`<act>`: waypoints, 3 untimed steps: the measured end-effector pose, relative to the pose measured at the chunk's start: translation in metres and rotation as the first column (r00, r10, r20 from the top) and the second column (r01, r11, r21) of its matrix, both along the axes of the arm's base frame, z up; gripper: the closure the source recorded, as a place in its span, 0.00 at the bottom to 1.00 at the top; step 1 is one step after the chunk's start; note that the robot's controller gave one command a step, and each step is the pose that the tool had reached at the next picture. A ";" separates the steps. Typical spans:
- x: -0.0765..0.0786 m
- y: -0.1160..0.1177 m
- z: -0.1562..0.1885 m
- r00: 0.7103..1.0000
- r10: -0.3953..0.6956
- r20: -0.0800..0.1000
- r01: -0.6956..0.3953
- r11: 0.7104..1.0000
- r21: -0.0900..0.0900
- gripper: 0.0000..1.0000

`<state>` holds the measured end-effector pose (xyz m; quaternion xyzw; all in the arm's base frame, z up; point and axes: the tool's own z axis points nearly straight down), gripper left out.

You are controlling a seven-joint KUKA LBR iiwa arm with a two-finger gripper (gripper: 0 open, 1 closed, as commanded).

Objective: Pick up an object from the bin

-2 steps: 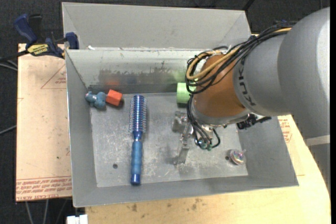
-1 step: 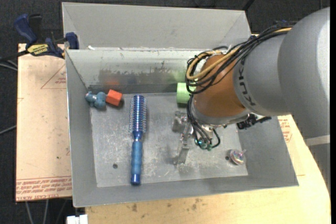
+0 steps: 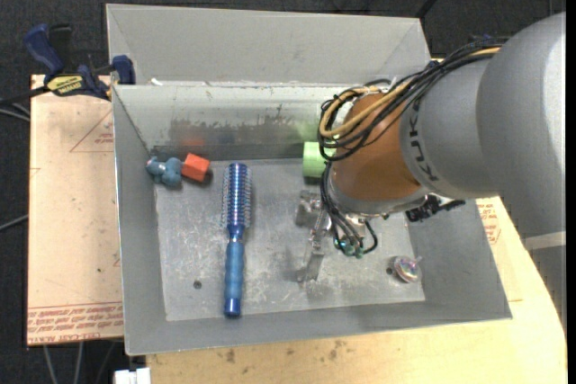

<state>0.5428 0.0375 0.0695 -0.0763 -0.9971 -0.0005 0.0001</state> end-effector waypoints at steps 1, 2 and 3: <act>0.000 0.000 0.000 1.000 0.000 0.000 0.000 1.000 0.000 0.00; -0.026 0.004 0.062 0.999 0.042 0.004 -0.042 0.999 0.000 0.00; 0.023 -0.072 0.074 0.990 -0.143 0.006 0.143 0.990 -0.002 0.00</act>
Offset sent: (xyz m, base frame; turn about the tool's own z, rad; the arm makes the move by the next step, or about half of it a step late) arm 0.0000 0.0000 0.0000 0.0000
